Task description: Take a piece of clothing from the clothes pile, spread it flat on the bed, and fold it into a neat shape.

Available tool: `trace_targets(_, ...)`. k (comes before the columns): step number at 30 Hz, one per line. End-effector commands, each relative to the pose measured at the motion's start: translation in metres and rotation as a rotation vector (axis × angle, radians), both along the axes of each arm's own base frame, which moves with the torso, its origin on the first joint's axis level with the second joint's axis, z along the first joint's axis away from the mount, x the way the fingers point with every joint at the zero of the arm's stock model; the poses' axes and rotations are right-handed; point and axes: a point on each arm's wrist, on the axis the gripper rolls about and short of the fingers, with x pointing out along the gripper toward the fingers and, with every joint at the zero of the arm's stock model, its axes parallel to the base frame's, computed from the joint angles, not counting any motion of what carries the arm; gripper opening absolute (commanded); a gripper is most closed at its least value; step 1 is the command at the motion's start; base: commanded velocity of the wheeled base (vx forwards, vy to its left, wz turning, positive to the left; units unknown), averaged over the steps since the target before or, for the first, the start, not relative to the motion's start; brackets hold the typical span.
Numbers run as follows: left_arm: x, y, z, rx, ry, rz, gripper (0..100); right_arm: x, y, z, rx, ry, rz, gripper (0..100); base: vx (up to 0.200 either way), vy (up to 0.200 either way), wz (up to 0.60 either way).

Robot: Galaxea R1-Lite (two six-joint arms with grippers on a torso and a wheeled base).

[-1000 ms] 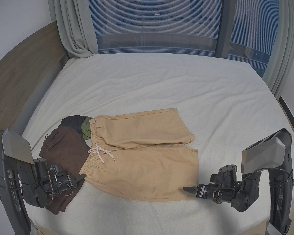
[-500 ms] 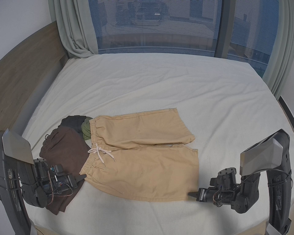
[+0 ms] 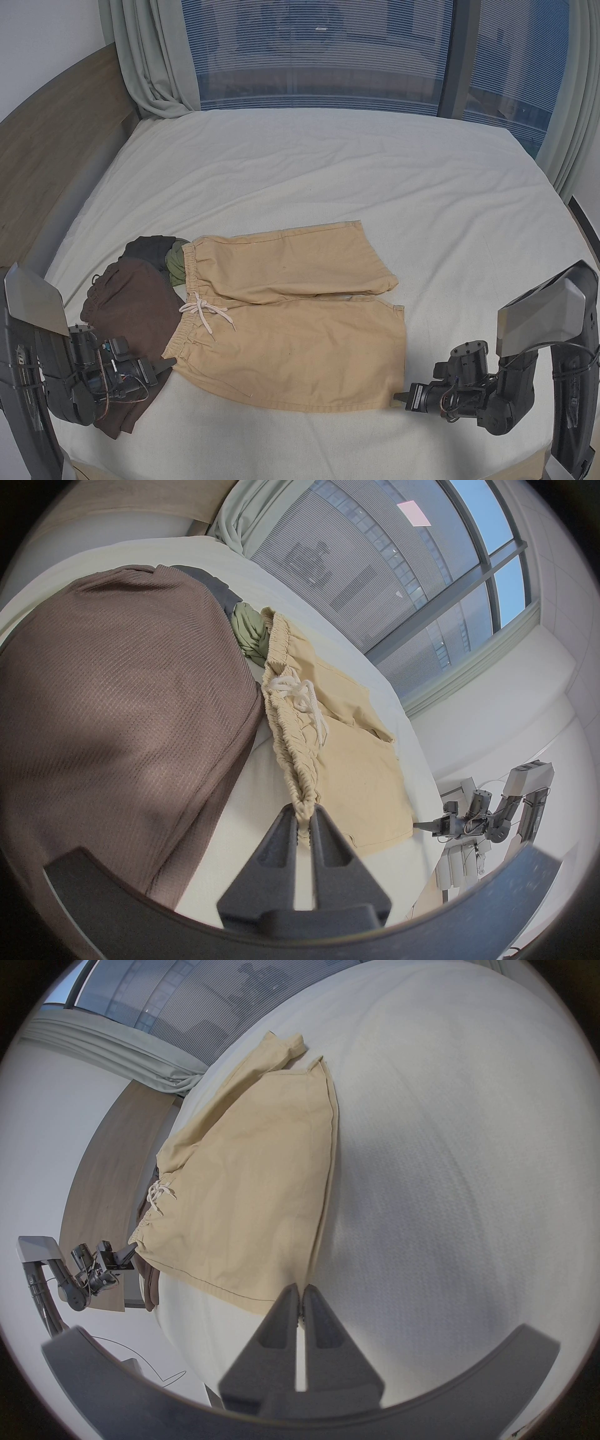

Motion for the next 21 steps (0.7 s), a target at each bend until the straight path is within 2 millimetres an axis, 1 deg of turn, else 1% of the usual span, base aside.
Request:
trace_targets(1, -0.008, -0.001, 0.002, -0.004, 0.023, -0.001, 0, -0.005, -0.005, 0.015, 0.002, -0.013, -0.004, 0, 0.000, 0.000, 0.00)
trace_targets(11, -0.026, -0.004, 0.000, 0.001, 0.081, -0.018, 0, -0.026, -0.012, 0.012, -0.045, 0.034, 0.049, 0, 0.000, 0.000, 0.00)
trace_targets(17, -0.041, -0.007, -0.003, 0.020, 0.115, -0.056, 0, -0.033, -0.015, 0.016, -0.058, 0.038, 0.064, 0, 0.000, 0.000, 0.00)
trace_targets(21, -0.045, -0.006, -0.005, 0.027, 0.112, -0.086, 0, -0.036, -0.017, 0.016, -0.045, 0.047, 0.076, 0, 0.000, 0.000, 0.00)
